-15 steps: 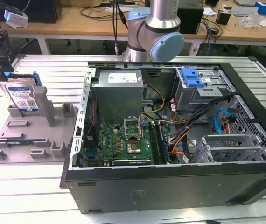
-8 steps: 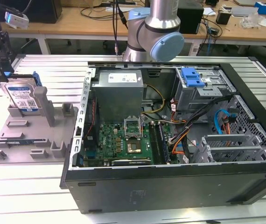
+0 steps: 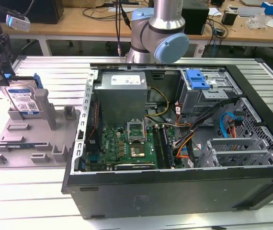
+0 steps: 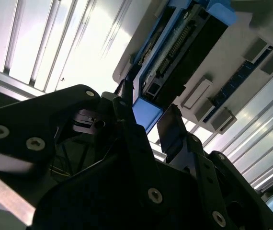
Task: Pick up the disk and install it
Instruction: 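Pick up the disk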
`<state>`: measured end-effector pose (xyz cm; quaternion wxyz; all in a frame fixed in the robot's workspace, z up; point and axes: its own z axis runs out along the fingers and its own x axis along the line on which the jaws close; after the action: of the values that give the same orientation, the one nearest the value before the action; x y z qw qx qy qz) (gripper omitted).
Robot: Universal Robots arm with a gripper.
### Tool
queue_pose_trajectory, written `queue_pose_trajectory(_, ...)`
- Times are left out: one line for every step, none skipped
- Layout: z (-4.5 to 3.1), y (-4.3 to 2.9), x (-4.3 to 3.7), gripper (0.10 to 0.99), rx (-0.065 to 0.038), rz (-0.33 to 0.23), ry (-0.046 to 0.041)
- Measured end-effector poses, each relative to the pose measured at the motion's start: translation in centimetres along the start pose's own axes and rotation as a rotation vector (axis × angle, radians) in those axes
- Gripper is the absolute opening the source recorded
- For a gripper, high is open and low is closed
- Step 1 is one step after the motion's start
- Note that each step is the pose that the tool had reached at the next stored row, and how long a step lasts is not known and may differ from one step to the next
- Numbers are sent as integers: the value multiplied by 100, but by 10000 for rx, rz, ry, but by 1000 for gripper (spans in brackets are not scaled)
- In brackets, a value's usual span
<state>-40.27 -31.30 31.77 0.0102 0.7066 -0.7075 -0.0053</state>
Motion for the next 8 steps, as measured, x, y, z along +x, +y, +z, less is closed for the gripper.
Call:
queue_pose_trajectory(10,0,0,482,-1,0,0)
queue_pose_trajectory(18,-1,0,482,-1,1,0)
queue_pose_trajectory(28,-1,0,482,-1,0,0)
queue_pose_trajectory(37,-1,0,482,-1,0,1)
queue_pose_trajectory(44,-1,0,482,-1,0,0)
queue_pose_trajectory(50,-1,0,482,-1,0,0)
queue_pose_trajectory(57,-1,0,482,-1,0,0)
queue_pose_trajectory(67,-2,0,482,-2,0,1)
